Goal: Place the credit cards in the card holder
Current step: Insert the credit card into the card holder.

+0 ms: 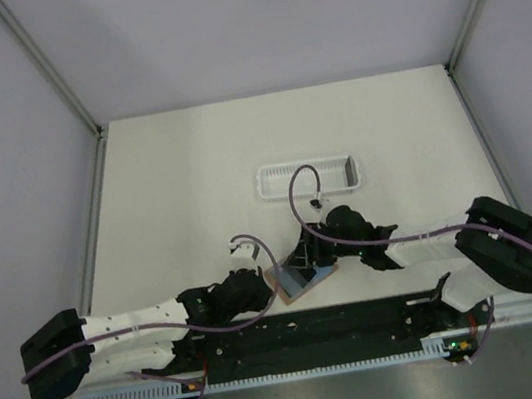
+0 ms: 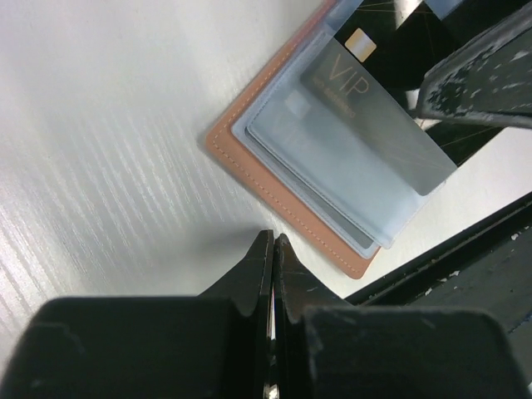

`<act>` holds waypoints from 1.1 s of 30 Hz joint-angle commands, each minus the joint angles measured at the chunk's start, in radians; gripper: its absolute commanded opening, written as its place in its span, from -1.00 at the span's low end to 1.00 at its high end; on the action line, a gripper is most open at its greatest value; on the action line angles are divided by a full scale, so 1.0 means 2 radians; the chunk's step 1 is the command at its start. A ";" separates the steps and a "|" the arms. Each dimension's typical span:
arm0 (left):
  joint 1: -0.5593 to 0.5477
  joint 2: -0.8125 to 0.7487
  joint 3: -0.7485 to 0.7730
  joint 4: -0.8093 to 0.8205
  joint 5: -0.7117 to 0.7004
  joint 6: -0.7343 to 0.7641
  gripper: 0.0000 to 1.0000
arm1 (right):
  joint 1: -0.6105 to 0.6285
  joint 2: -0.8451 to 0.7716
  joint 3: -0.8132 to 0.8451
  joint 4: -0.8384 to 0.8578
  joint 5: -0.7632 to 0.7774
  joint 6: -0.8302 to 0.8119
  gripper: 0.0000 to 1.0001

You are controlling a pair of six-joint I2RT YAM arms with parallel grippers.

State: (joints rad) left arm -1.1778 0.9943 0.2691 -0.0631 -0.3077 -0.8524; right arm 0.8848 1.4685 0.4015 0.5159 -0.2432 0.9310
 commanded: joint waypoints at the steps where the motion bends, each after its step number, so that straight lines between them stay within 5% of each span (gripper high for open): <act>1: 0.000 0.006 -0.005 0.024 -0.003 -0.007 -1.00 | 0.016 -0.056 0.069 -0.233 0.104 -0.083 0.03; 10: 0.000 0.027 -0.004 0.043 0.000 -0.003 -1.00 | 0.019 -0.052 0.111 -0.305 0.140 -0.114 0.10; 16: 0.000 0.040 -0.004 0.048 0.003 -0.002 -1.00 | 0.018 -0.036 0.126 -0.308 0.146 -0.125 -0.64; 21: 0.000 0.044 -0.003 0.051 0.004 0.000 -1.00 | 0.019 -0.023 0.132 -0.305 0.145 -0.131 -1.00; 33: 0.000 0.050 -0.003 0.055 0.003 0.000 -1.00 | 0.034 -0.002 0.131 -0.291 0.126 -0.141 -1.00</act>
State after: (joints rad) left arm -1.1778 1.0721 0.2684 0.0544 -0.3042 -0.8623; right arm 0.9218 1.4422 0.6327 -0.0864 0.0250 0.6758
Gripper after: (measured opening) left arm 0.013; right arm 0.003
